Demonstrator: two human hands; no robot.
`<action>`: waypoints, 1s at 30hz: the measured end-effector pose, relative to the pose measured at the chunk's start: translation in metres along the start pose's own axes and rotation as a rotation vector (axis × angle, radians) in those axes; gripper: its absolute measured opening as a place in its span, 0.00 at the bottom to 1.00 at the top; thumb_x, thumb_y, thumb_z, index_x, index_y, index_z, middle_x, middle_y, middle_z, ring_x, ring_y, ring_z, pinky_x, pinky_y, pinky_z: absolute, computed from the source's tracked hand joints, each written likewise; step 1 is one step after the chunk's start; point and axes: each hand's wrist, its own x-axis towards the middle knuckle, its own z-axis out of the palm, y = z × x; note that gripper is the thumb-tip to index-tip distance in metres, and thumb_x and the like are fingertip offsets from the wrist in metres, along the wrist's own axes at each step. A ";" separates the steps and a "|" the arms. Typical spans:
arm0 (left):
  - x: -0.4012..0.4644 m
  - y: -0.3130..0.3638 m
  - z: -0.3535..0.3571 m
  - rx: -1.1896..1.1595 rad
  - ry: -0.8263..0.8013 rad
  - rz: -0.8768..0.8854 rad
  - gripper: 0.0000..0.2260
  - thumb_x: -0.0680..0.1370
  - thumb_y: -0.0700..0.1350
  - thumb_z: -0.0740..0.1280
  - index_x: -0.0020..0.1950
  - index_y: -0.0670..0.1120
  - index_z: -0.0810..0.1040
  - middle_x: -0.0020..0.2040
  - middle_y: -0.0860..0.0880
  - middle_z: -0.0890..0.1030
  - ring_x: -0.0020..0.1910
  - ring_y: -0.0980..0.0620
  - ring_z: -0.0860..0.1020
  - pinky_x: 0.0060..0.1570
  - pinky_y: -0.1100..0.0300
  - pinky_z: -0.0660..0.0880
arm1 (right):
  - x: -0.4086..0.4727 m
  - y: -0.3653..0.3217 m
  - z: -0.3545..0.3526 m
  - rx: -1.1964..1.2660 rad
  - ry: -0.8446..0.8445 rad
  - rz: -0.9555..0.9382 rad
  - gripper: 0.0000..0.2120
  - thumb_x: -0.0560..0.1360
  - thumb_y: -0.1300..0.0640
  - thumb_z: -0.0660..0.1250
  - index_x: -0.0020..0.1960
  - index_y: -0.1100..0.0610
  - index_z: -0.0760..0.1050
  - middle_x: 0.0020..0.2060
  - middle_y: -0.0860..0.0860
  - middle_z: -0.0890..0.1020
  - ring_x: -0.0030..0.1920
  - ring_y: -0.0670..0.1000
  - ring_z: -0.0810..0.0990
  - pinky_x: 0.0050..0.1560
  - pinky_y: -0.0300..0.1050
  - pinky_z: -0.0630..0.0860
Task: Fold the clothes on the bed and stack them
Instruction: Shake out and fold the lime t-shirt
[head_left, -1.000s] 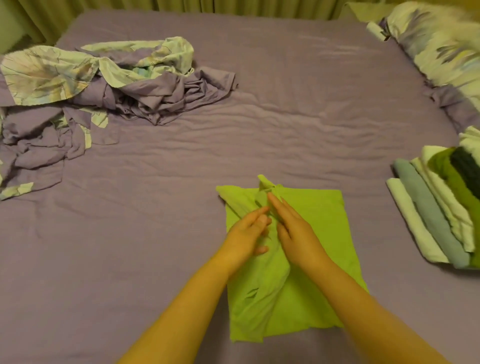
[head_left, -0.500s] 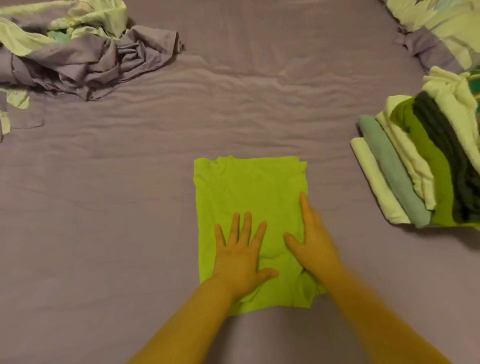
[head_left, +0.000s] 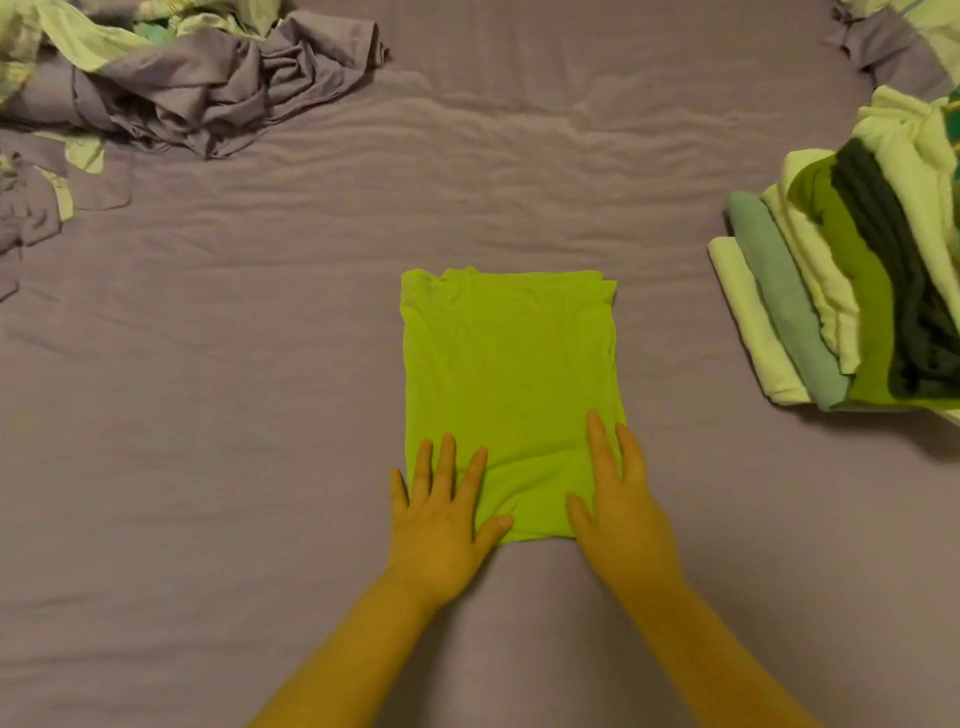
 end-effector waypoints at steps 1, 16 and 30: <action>-0.006 0.000 0.000 -0.002 0.000 -0.010 0.32 0.77 0.69 0.44 0.72 0.51 0.66 0.70 0.40 0.71 0.69 0.35 0.67 0.55 0.32 0.69 | -0.004 0.001 0.000 0.049 0.011 -0.033 0.37 0.78 0.58 0.62 0.72 0.41 0.39 0.76 0.53 0.51 0.69 0.57 0.67 0.60 0.48 0.70; -0.028 0.004 -0.020 -1.021 0.163 -0.434 0.22 0.77 0.37 0.67 0.71 0.43 0.69 0.70 0.43 0.70 0.69 0.45 0.69 0.64 0.61 0.64 | -0.012 0.004 0.002 0.527 0.082 0.435 0.35 0.78 0.59 0.65 0.77 0.58 0.48 0.73 0.59 0.62 0.70 0.62 0.65 0.64 0.50 0.65; -0.194 -0.014 -0.041 -1.401 -0.004 -0.650 0.18 0.79 0.34 0.63 0.69 0.42 0.70 0.58 0.44 0.71 0.46 0.45 0.74 0.28 0.61 0.79 | -0.184 -0.030 0.002 0.738 -0.090 0.387 0.38 0.76 0.69 0.63 0.74 0.44 0.49 0.68 0.45 0.63 0.62 0.56 0.71 0.42 0.45 0.82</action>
